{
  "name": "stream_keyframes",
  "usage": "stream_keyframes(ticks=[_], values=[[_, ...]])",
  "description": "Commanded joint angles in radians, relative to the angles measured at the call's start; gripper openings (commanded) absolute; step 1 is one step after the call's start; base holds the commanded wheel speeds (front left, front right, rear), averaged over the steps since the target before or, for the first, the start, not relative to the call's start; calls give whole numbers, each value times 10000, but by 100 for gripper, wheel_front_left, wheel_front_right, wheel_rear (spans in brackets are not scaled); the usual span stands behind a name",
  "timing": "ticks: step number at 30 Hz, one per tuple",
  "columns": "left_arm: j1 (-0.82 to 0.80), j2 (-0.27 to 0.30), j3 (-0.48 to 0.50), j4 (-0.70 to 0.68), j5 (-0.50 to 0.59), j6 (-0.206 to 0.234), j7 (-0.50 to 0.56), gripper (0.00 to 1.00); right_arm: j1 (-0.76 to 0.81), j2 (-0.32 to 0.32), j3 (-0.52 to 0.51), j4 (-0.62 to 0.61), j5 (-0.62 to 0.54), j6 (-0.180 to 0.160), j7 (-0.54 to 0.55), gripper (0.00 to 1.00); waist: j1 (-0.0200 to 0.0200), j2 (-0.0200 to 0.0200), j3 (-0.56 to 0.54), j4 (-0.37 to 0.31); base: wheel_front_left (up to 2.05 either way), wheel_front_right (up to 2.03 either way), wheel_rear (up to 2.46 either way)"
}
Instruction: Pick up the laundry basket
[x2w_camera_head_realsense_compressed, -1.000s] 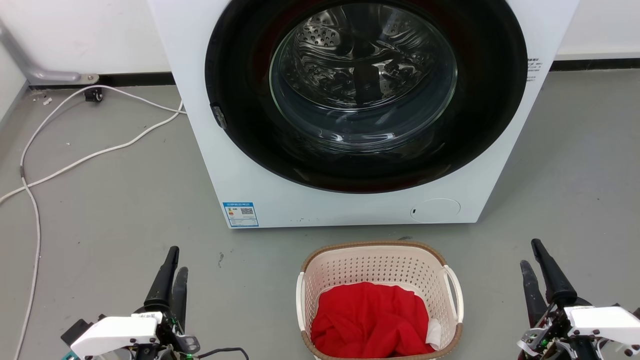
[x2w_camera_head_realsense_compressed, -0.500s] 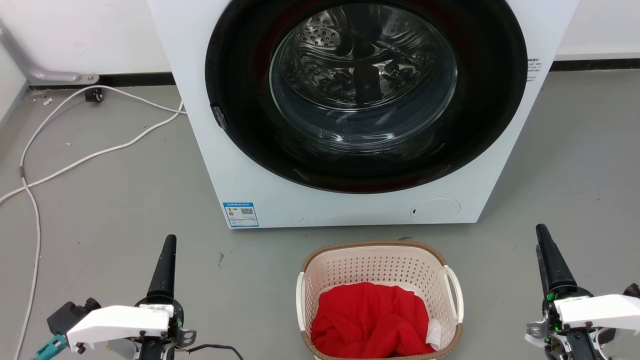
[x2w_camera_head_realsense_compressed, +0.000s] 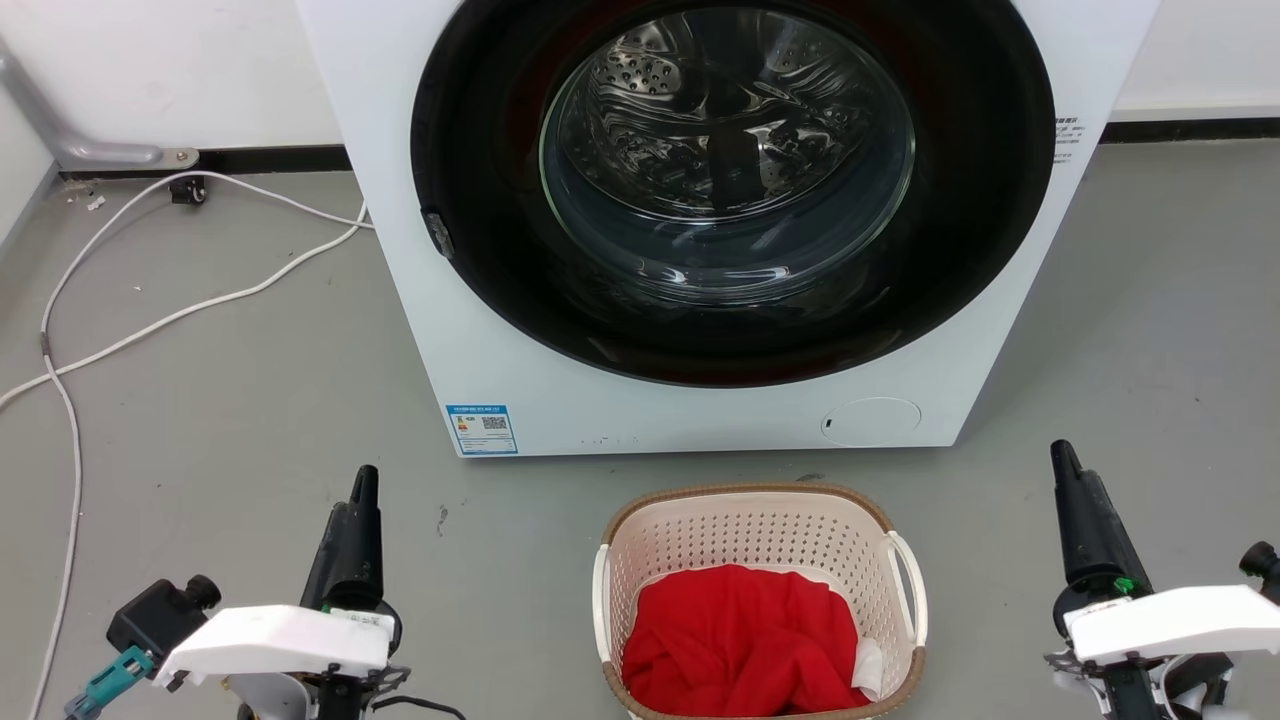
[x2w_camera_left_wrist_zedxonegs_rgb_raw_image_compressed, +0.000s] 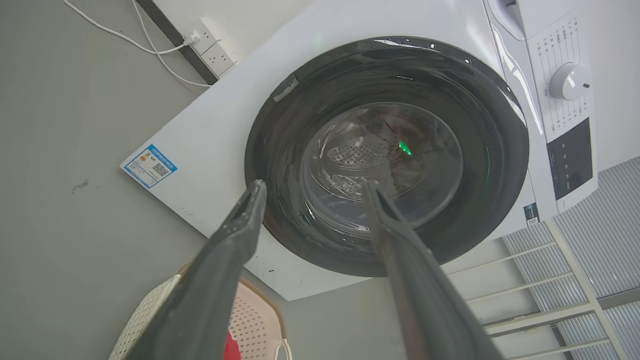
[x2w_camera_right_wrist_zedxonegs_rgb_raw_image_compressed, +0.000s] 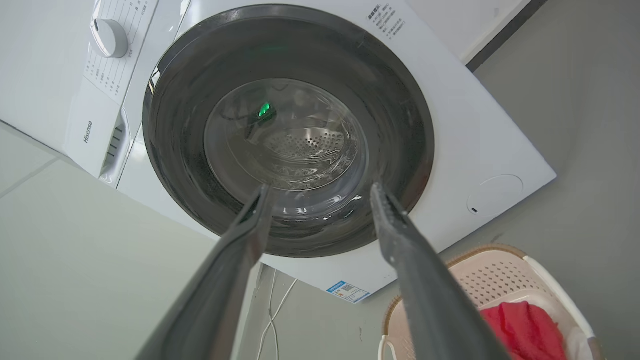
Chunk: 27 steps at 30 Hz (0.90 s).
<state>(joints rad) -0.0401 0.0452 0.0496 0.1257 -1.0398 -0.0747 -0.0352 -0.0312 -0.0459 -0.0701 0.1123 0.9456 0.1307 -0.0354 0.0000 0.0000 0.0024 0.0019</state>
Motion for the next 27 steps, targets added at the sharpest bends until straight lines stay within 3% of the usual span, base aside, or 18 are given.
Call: stream_keyframes(ticks=[1,27], values=[[-14,41,-20,-241,362,55,-107,100,0,-30,46,-271,-441,0,-109,100,0,0,0,1,0,0,0],[328,52,-371,-599,4036,208,-942,100,418,-44,180,-601,-4369,0,-937,100,0,0,-12,10,0,0,0]])
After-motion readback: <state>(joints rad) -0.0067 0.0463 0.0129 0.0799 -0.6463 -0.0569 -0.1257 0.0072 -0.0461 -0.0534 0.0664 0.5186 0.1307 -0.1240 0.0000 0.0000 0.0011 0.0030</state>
